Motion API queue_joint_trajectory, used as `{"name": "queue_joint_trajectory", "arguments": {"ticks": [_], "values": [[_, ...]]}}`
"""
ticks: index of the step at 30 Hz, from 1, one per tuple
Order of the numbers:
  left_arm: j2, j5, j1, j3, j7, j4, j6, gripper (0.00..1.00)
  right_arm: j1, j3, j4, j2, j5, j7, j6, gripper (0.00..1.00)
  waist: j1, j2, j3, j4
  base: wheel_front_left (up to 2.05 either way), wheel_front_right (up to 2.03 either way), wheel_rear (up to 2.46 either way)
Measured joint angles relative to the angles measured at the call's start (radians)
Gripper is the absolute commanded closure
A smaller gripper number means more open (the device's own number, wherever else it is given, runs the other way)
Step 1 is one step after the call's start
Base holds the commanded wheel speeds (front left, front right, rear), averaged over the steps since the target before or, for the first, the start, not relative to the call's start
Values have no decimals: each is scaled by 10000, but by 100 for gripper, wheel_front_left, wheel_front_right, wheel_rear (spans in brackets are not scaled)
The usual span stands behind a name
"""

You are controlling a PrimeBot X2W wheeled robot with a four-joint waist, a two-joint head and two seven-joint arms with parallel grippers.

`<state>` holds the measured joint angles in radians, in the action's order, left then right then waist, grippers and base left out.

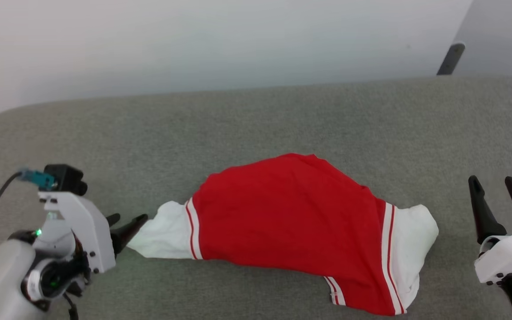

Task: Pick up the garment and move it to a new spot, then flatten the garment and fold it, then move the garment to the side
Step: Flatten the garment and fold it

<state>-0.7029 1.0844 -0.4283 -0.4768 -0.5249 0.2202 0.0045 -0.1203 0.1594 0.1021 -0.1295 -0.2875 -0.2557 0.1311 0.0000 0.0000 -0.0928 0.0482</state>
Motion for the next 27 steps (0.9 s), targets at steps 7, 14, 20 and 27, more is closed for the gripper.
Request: {"name": "queue_joint_trajectory", "arguments": {"ticks": [7,14,20,27], "values": [[159,-125,-707,-466,-920,1419,-104,0,-118,4,-90,90,33,102,0,0,0,0,-441,275,0,0,0],[477,148,-1090,-635,-1613,2579,-2,0,-153,136,-73,79,33,142,0,0,0,0,-823,478,0,0,0],[681,-104,-1499,-815,-1522,3308,-150,0,-343,205,-94,-23,33,171,0,0,0,0,-1042,510,0,0,0],[836,-59,-1848,-888,-1676,4096,-405,100,-339,92,-209,-167,54,-435,0,0,0,0,-1156,426,0,0,0]]}}
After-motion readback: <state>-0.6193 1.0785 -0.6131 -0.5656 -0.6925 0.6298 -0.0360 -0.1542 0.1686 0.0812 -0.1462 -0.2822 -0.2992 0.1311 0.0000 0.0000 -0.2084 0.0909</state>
